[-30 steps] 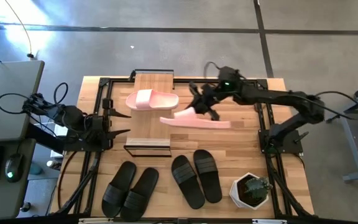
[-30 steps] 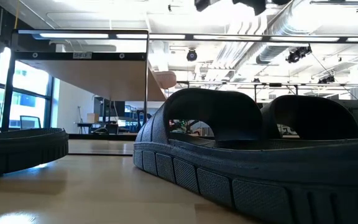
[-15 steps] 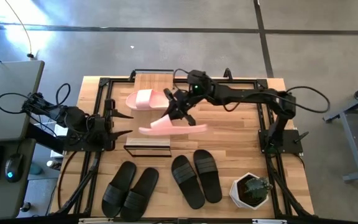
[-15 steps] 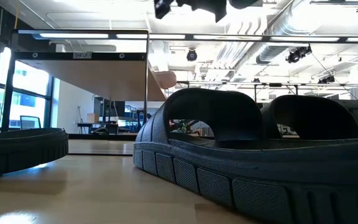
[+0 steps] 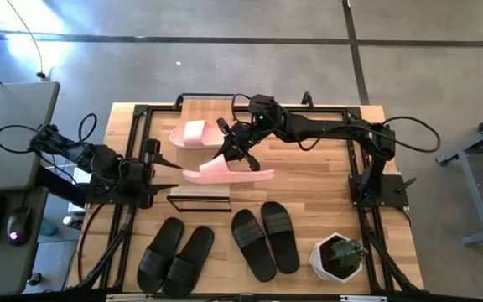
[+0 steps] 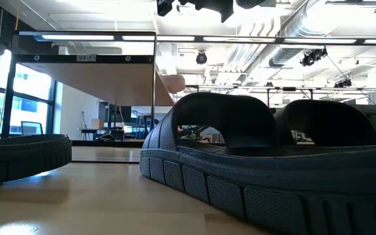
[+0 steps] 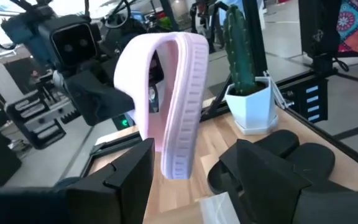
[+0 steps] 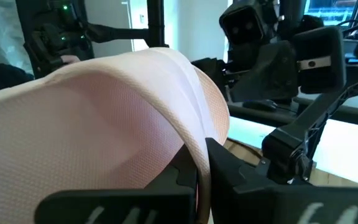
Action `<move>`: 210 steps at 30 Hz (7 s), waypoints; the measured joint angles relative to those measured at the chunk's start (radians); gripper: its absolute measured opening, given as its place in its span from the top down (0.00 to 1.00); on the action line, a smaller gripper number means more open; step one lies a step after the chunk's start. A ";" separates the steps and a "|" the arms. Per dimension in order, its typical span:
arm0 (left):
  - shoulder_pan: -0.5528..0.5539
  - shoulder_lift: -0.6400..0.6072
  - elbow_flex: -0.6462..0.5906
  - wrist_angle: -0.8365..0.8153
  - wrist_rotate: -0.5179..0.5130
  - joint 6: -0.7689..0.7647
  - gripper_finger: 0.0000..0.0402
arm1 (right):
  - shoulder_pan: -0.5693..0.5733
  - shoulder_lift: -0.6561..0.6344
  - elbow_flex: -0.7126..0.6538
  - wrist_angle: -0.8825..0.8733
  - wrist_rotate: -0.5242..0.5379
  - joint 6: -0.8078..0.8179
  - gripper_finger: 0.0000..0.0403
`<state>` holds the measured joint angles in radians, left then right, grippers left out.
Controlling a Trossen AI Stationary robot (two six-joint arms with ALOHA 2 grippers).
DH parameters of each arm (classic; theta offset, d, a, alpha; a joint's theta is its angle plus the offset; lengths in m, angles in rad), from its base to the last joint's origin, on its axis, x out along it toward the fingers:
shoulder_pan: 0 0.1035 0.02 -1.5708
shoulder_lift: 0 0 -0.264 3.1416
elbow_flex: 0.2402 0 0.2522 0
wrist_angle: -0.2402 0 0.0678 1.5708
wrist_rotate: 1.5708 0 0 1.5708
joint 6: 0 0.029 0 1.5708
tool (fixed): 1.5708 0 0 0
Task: Pick and place slides into the shelf
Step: Put the pink slide on the shelf
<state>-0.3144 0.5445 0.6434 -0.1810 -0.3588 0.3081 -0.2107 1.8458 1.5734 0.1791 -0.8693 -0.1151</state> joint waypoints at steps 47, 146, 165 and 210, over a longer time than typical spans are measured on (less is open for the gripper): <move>0.001 0.192 0.000 0.206 -0.044 0.081 0.82 | 0.015 0.021 -0.001 0.015 0.020 -0.030 1.00; -0.483 0.178 0.000 -0.846 -0.572 -0.157 0.94 | 0.140 -0.268 -0.555 -0.062 0.910 -0.906 0.61; -0.483 0.186 0.000 -0.813 -0.533 -0.156 0.94 | 0.152 -0.165 -0.555 0.135 0.980 -1.064 0.61; -0.484 0.187 0.000 -0.717 -0.579 -0.151 0.95 | 0.173 -0.130 -0.555 0.186 0.876 -1.032 0.61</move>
<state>-0.7986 0.7311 0.6434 -0.8981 -0.9382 0.1567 -0.0375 1.7153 1.0187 0.3646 0.0069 -1.1470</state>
